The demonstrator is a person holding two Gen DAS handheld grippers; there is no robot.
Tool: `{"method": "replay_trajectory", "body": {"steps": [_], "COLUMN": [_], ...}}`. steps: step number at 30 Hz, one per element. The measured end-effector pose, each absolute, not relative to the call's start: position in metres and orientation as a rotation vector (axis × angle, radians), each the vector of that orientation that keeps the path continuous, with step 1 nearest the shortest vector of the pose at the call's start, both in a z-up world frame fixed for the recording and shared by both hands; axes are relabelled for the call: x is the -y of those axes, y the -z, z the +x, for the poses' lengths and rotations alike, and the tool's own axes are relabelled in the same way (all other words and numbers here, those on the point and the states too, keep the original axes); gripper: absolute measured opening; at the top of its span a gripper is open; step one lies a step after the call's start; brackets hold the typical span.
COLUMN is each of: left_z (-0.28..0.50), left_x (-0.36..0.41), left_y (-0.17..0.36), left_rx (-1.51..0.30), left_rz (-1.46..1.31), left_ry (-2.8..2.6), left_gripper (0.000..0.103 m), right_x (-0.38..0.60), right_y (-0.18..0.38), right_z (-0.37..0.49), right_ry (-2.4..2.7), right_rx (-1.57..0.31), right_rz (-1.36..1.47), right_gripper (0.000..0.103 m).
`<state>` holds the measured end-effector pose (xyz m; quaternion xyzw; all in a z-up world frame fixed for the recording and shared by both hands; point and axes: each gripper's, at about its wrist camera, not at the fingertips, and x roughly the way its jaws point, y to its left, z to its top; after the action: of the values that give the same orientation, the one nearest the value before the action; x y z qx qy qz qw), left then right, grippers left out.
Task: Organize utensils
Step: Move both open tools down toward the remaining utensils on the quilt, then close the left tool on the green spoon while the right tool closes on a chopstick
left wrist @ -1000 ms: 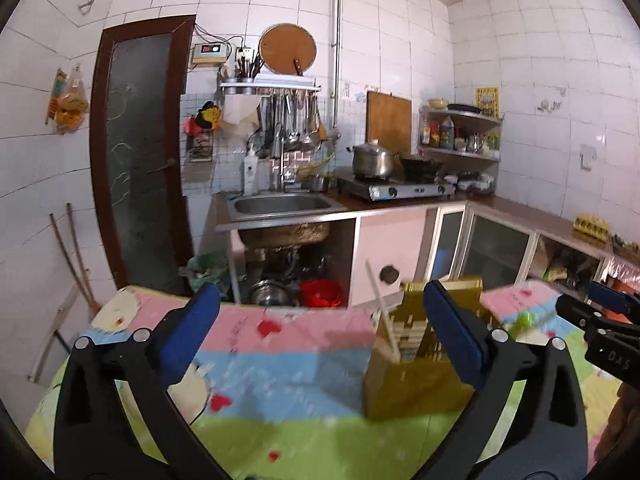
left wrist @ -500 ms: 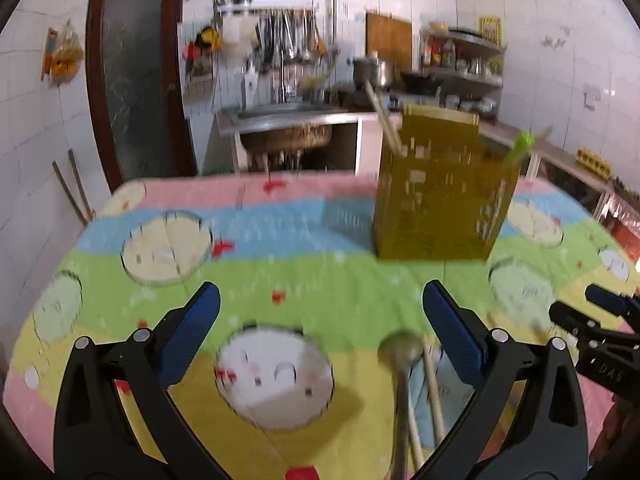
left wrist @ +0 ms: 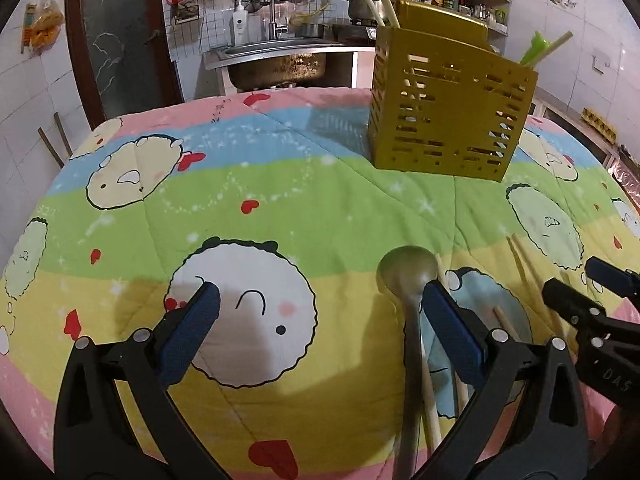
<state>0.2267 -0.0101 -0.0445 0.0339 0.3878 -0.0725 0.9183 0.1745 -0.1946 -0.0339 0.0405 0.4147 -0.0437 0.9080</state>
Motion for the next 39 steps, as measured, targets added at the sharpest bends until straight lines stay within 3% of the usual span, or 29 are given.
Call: {"method": "replay_trajectory", "body": {"steps": [2,7,16,31,39], "left_z": [0.227,0.230,0.234,0.251,0.256], "left_x": [0.012,0.014,0.019,0.039,0.049], "left_y": [0.046,0.051,0.056,0.062,0.059], "left_rx": [-0.802,-0.827,-0.864,-0.915,-0.912], "left_rz": [0.076,0.080,0.073,0.097,0.113], "left_ry": [0.147,0.157,0.191,0.239,0.256], "left_gripper": [0.098,0.098,0.097,0.078,0.060], "right_x": [0.193,0.193,0.198,0.198,0.198], "right_y": [0.039,0.046,0.048,0.047,0.048], "right_z": [0.176,0.180,0.187,0.202,0.207], "right_ry": [0.086,0.066,0.063,0.048,0.046], "right_rx": [-0.873,-0.903,-0.917,-0.965,-0.964], "right_rz": [0.084,0.103,0.121,0.084,0.102], "right_gripper": [0.070,0.048,0.038,0.036,0.017]}}
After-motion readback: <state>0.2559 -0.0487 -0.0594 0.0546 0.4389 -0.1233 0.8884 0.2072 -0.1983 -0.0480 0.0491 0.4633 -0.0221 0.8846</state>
